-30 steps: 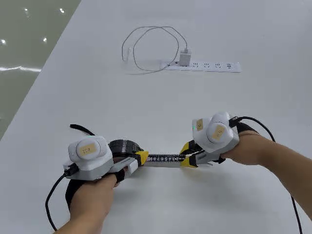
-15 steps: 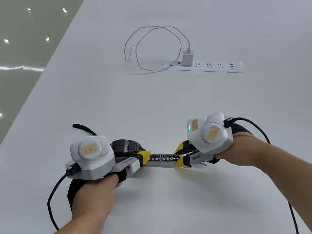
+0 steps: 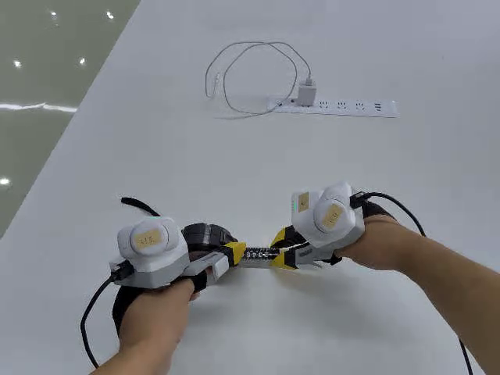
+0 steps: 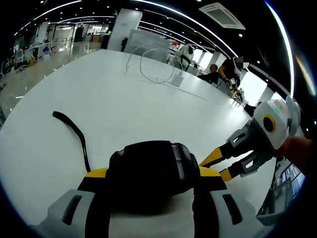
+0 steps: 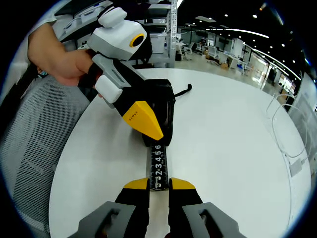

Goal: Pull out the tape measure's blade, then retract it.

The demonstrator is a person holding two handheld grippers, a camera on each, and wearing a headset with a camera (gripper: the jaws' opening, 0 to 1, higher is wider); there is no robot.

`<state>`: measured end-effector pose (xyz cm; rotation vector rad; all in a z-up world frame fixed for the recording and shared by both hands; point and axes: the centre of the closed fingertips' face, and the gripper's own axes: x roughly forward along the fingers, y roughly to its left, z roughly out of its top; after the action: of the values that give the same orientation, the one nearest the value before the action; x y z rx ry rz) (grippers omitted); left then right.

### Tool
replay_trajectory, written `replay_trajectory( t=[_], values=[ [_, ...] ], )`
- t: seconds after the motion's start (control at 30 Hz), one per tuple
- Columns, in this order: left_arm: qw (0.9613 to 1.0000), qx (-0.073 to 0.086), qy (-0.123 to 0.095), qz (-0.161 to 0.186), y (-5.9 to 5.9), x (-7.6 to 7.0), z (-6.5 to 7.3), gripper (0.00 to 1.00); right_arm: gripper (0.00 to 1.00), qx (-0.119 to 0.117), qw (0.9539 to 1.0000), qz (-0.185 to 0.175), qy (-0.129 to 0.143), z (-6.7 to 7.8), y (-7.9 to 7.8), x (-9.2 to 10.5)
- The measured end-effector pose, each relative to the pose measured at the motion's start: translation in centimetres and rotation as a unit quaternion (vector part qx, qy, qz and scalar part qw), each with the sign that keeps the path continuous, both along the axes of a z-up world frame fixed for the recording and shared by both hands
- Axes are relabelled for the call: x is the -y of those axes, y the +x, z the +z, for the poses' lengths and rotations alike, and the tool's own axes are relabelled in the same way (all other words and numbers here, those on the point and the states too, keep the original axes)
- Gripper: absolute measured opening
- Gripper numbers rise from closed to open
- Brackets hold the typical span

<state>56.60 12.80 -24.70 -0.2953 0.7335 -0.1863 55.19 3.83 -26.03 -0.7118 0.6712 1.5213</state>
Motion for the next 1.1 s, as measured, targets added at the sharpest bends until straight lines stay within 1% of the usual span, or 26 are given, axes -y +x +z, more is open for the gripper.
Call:
replay_trajectory(
  t=[0.67,1.1],
  values=[
    [1.0,-0.001,0.0,-0.001,0.0,0.0,0.0,0.63,0.1,-0.001,0.9998,0.006,0.018,-0.2,-0.2,-2.8],
    [1.0,0.0,0.001,-0.001,0.1,0.0,0.0,0.63,0.1,-0.002,0.9996,0.009,0.028,-0.3,-0.3,-4.3]
  ],
)
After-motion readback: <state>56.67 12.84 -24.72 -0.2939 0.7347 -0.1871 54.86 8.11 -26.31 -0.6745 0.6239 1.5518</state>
